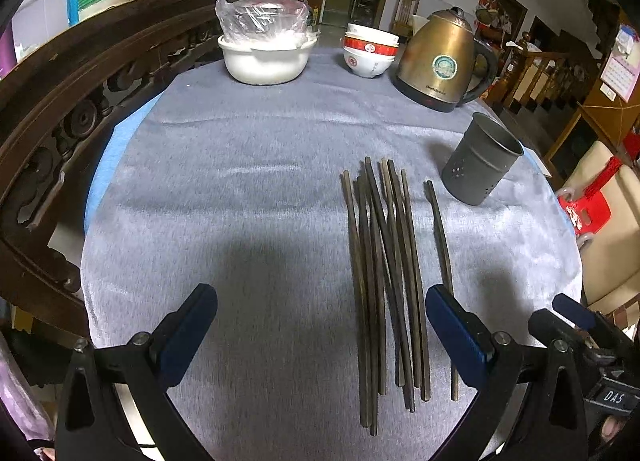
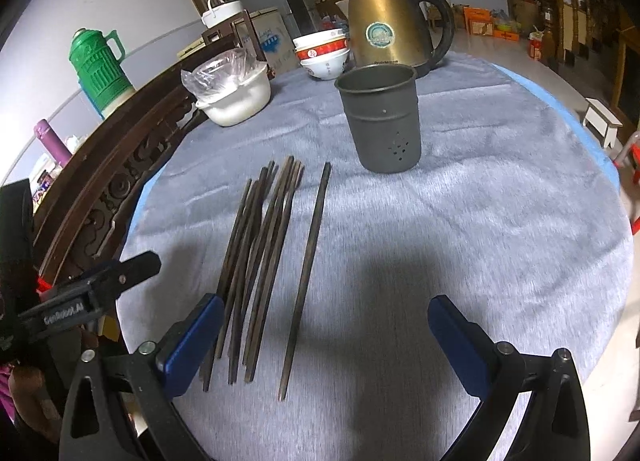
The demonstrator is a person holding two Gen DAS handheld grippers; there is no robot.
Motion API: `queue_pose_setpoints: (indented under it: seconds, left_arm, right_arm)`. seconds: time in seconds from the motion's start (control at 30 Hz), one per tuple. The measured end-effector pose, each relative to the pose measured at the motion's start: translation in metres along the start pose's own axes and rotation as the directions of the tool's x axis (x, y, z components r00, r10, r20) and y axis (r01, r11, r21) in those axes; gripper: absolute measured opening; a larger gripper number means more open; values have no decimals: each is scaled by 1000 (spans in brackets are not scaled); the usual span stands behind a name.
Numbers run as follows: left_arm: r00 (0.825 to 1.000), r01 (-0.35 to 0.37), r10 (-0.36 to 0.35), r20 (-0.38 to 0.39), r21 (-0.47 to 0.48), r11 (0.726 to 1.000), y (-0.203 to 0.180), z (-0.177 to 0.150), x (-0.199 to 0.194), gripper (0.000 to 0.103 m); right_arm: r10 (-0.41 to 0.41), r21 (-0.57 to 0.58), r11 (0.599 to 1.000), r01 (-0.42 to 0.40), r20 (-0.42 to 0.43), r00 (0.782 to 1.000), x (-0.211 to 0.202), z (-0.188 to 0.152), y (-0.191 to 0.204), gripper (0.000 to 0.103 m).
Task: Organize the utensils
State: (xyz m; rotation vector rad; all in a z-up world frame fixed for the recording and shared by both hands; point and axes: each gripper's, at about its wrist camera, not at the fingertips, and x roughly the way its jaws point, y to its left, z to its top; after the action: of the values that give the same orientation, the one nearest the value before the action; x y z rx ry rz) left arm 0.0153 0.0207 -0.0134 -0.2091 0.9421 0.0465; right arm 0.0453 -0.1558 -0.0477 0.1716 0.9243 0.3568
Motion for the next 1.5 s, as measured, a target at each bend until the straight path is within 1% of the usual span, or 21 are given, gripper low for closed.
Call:
queue_pose_setpoints:
  seconds: [0.13, 0.37, 0.53, 0.67, 0.83, 1.1, 1.5]
  left_arm:
    - [1000, 13, -13, 5, -4, 1000, 1, 3, -2, 103]
    - [1000, 15, -15, 2, -11, 1000, 3, 0, -3, 103]
    - [1000, 13, -13, 7, -2, 1000, 1, 0, -9, 103]
    - [1000, 12, -12, 26, -4, 1000, 1, 1, -16, 103]
    - [1000, 16, -16, 19, -9, 1000, 3, 3, -13, 103]
    - [1000, 25, -25, 8, 0, 1000, 0, 5, -6, 103]
    - [999, 27, -26, 28, -14, 1000, 5, 8, -10, 103]
  right_arm:
    - [2, 1, 1000, -2, 21, 1000, -2, 4, 2, 103]
    - [1, 3, 1000, -1, 21, 1000, -2, 4, 3, 103]
    - [24, 1, 1000, -24, 38, 999, -4, 5, 4, 103]
    - [34, -11, 999, -34, 32, 999, -2, 6, 6, 103]
    - [36, -11, 999, -36, 34, 999, -2, 6, 7, 103]
    - [37, 5, 999, -37, 14, 999, 6, 7, 0, 103]
    - [41, 6, 999, -41, 6, 999, 13, 13, 0, 103]
